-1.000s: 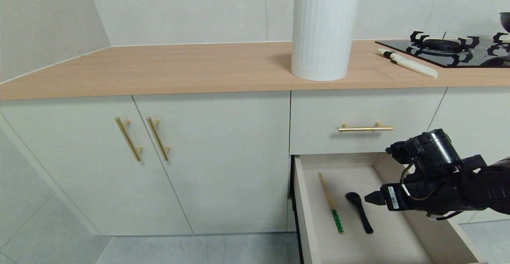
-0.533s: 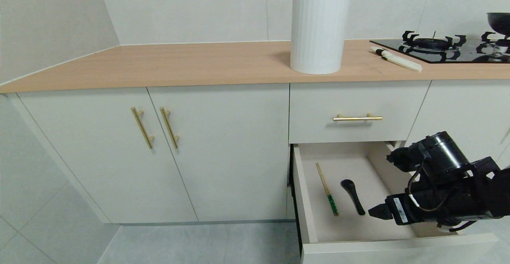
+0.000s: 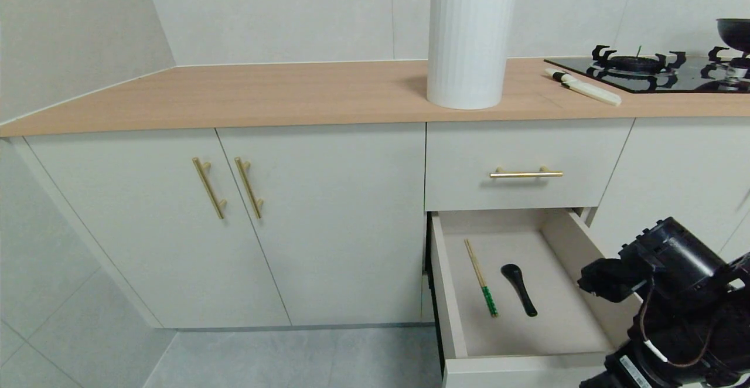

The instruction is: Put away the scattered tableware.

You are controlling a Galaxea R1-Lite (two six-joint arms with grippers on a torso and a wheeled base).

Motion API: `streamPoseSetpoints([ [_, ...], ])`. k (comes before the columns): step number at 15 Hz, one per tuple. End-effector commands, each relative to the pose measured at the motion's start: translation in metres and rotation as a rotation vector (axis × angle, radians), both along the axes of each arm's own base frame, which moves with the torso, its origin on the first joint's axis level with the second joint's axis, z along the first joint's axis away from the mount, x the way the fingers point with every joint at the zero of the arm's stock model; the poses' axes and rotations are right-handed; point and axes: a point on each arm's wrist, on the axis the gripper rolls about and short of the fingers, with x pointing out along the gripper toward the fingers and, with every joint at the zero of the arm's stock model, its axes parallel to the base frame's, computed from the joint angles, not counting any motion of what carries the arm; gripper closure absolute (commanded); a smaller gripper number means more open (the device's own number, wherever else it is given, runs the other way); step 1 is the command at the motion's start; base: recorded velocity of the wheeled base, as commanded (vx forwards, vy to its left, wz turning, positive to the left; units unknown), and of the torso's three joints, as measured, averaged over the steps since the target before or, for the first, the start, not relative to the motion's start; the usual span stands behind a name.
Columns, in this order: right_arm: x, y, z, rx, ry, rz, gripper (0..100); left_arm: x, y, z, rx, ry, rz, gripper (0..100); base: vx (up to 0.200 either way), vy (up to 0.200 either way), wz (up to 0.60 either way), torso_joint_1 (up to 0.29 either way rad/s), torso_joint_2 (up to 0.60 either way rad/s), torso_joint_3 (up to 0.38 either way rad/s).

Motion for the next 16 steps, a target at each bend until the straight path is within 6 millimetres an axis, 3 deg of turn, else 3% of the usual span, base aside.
streamPoseSetpoints([
  [1, -0.007, 0.001, 0.002, -0.012, 0.009, 0.038, 0, 0.000, 0.000, 0.000, 0.000, 0.000, 0.000, 0, 0.000, 0.000, 0.00, 0.000, 0.00, 0.000],
  [5, -0.021, 0.010, -0.015, -0.127, 0.172, 0.145, 0, 0.000, 0.000, 0.000, 0.000, 0.000, 0.000, 0, 0.000, 0.000, 0.00, 0.000, 0.00, 0.000],
  [11, -0.009, 0.022, -0.048, -0.231, 0.312, 0.164, 0, 0.000, 0.000, 0.000, 0.000, 0.000, 0.000, 0, 0.000, 0.000, 0.00, 0.000, 0.00, 0.000],
  [16, 0.005, 0.029, -0.060, -0.247, 0.286, 0.071, 0, 0.000, 0.000, 0.000, 0.000, 0.000, 0.000, 0, 0.000, 0.000, 0.00, 0.000, 0.00, 0.000],
])
